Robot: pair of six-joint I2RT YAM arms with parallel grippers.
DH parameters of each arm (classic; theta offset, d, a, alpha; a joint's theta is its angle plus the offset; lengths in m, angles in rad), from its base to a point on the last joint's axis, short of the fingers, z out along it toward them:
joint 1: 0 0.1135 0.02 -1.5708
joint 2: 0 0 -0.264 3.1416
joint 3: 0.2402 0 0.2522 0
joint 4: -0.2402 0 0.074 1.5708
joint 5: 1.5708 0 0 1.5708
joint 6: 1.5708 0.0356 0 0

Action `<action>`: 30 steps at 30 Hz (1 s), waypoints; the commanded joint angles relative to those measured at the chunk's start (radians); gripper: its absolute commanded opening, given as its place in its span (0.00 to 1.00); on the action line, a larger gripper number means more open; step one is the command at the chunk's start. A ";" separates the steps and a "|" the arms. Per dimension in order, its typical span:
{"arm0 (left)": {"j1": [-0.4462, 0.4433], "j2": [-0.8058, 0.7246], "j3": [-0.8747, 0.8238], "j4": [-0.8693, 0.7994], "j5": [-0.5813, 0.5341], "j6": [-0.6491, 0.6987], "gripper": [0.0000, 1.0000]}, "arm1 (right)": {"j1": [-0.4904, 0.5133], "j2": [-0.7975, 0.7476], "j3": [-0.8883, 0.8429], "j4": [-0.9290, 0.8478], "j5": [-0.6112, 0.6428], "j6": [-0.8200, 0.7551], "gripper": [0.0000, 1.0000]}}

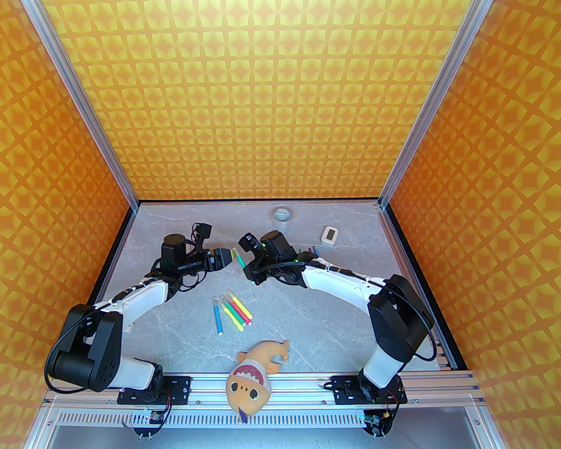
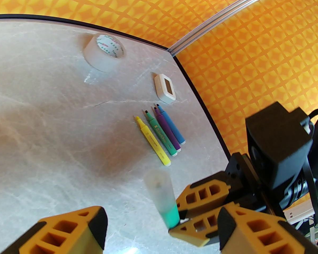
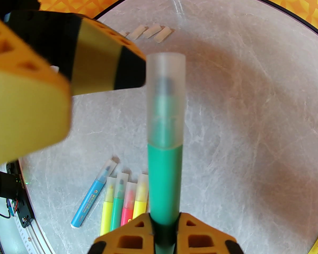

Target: Open the pen caps

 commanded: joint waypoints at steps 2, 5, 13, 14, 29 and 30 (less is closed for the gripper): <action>-0.023 0.030 0.054 0.044 0.022 -0.022 0.68 | -0.003 -0.042 -0.020 0.043 -0.041 0.013 0.00; -0.034 0.049 0.067 0.045 0.022 -0.025 0.65 | -0.003 -0.049 -0.027 0.045 -0.052 0.009 0.00; -0.052 0.085 0.096 0.054 0.023 -0.036 0.56 | -0.003 -0.058 -0.040 0.053 -0.063 0.004 0.00; -0.053 0.087 0.099 0.054 0.023 -0.037 0.55 | -0.003 -0.060 -0.041 0.053 -0.065 0.003 0.00; -0.056 0.090 0.108 0.045 0.028 -0.041 0.32 | -0.002 -0.066 -0.061 0.084 -0.044 0.010 0.00; -0.058 0.090 0.109 0.045 0.028 -0.041 0.31 | -0.003 -0.066 -0.062 0.086 -0.043 0.010 0.00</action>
